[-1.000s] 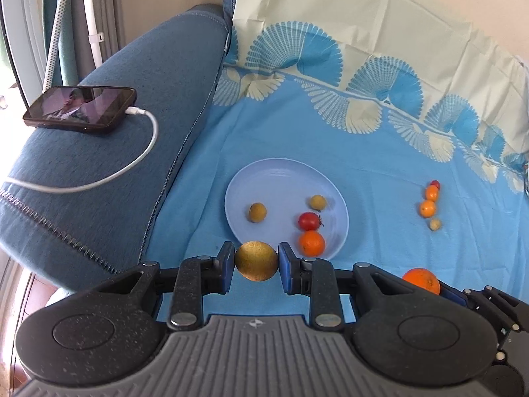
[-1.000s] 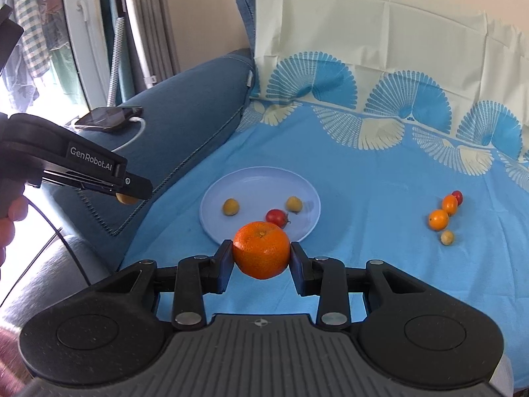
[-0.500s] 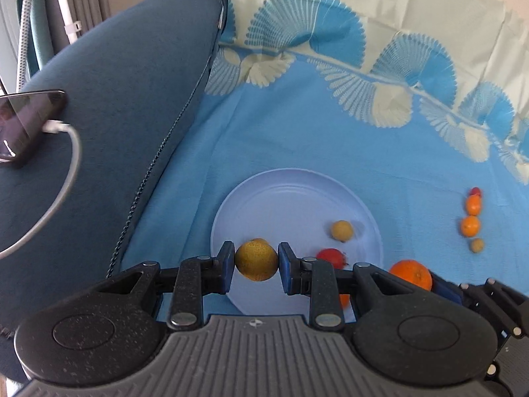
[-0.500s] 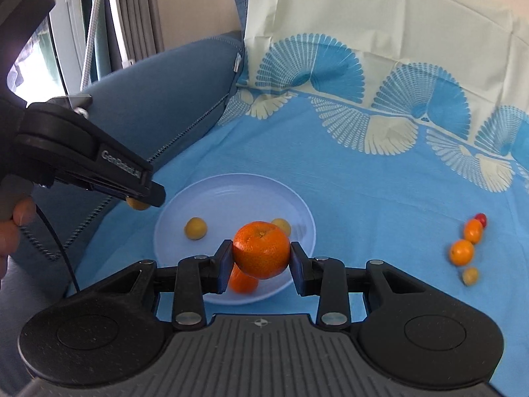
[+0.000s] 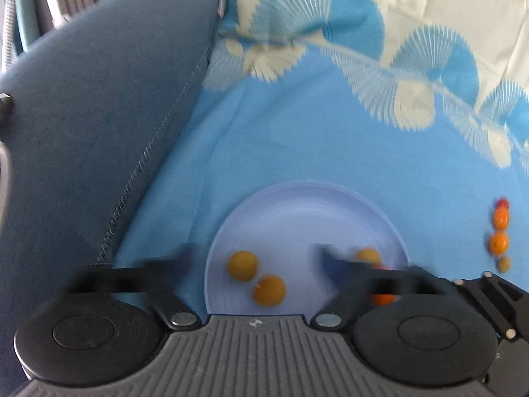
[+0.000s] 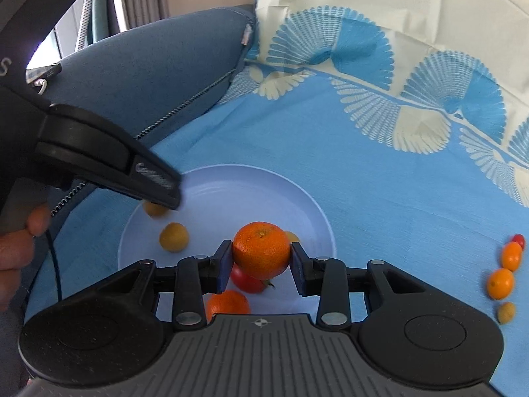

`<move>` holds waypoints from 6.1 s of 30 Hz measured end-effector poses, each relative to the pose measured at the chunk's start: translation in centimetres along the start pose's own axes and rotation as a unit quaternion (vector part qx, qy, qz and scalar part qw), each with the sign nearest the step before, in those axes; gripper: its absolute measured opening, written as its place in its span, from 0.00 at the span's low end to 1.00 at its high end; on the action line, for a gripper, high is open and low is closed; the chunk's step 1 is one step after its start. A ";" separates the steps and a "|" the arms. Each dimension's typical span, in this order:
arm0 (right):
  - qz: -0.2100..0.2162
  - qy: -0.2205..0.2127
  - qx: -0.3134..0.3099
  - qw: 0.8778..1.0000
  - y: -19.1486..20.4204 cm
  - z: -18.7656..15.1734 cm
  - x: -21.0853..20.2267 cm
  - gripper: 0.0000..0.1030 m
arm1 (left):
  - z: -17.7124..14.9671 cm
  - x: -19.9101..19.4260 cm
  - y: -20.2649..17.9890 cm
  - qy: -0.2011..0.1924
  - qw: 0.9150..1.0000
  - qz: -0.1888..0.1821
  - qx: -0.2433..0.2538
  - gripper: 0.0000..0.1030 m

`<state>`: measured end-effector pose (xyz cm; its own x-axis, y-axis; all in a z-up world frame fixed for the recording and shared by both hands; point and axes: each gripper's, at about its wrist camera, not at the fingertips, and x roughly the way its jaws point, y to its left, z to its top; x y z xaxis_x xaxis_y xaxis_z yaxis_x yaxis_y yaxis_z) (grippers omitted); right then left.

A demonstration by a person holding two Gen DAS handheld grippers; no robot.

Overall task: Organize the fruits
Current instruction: 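Open the left tool over the plate while the right tool releases the tangerine, then move both tools back toward the remaining fruit cluster, then grasp a tangerine with the left tool while the right tool grasps a yellow plum, then carry the tangerine and yellow plum over the plate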

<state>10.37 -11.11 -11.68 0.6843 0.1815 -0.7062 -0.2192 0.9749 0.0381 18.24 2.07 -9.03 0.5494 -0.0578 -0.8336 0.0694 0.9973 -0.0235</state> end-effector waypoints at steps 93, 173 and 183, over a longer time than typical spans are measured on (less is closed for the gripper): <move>-0.231 -0.039 0.193 0.953 -16.7 -10.9 -10.3 0.99 | -5.7 -11.7 -10.6 -0.009 0.995 0.020 0.101 1.00; -0.035 -0.174 0.009 0.984 6.6 -9.1 -30.6 0.26 | -14.7 -27.5 2.3 -0.107 0.993 -0.052 0.013 0.40; -0.032 -0.158 0.014 0.987 6.2 -9.0 -29.6 0.26 | -14.6 -26.2 2.4 -0.091 0.994 -0.053 0.016 0.40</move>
<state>-17.51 -11.56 3.05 0.8795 0.1459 -0.4529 -0.1523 0.9881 0.0226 -8.12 6.67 4.72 0.6789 -0.1725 -0.7137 0.1591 0.9835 -0.0863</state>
